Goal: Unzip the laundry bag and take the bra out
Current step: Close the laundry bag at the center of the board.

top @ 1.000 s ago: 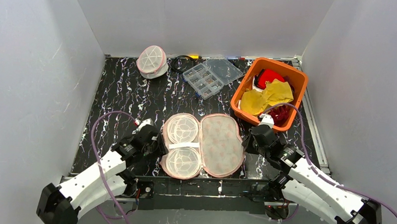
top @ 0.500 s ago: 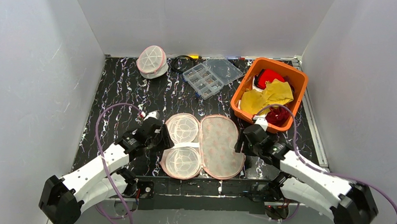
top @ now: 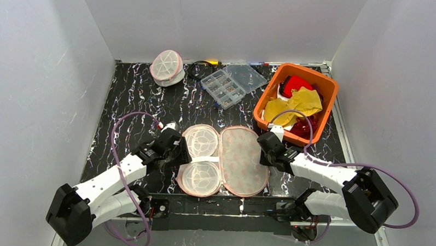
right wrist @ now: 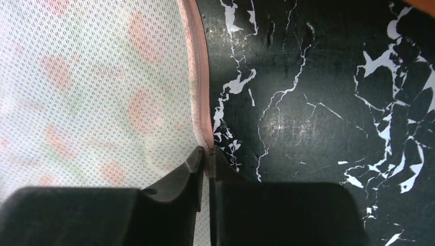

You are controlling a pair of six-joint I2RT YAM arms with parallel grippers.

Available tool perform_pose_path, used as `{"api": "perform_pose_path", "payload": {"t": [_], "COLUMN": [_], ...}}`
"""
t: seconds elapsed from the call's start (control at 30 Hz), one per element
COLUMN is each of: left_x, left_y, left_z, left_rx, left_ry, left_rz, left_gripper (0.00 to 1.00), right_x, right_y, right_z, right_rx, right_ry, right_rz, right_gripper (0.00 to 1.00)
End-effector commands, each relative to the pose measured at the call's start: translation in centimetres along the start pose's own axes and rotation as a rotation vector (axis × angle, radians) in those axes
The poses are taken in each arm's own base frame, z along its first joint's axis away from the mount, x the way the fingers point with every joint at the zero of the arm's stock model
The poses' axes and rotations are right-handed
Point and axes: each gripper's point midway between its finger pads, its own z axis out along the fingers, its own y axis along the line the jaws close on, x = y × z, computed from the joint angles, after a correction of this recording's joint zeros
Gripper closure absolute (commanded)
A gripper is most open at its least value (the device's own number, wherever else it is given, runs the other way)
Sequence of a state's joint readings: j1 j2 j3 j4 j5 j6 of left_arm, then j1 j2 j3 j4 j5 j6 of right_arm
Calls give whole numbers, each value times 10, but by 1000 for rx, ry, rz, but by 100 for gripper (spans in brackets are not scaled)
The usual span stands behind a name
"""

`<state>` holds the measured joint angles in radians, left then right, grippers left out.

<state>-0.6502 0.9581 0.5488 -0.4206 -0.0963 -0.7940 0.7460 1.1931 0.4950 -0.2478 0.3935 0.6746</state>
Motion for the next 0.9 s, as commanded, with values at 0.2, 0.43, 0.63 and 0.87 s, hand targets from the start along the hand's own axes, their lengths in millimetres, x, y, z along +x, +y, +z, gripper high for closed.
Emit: {"api": "perform_pose_path", "payload": {"t": [0.2,0.43,0.63,0.87], "left_x": [5,1,6,20], "left_y": [12,12,16,12], "left_z": [6,6,9,22], "left_rx": [-33,-46,-55,-24], "left_ry": [-16,-19,-9,44], "left_rz": [9,17,11,-8], "left_gripper": [52,52,52,53], "right_x": [-20,-64,-80,-72], "right_y": [6,50,77,109], "right_z": [-44,-113,-151,-156], "right_rx": [-103,-363,-536,-714], "right_ry": [-51,-110,-142,-100], "right_rz": [40,-87,-89,-33], "right_gripper": [99,99,99,99]}}
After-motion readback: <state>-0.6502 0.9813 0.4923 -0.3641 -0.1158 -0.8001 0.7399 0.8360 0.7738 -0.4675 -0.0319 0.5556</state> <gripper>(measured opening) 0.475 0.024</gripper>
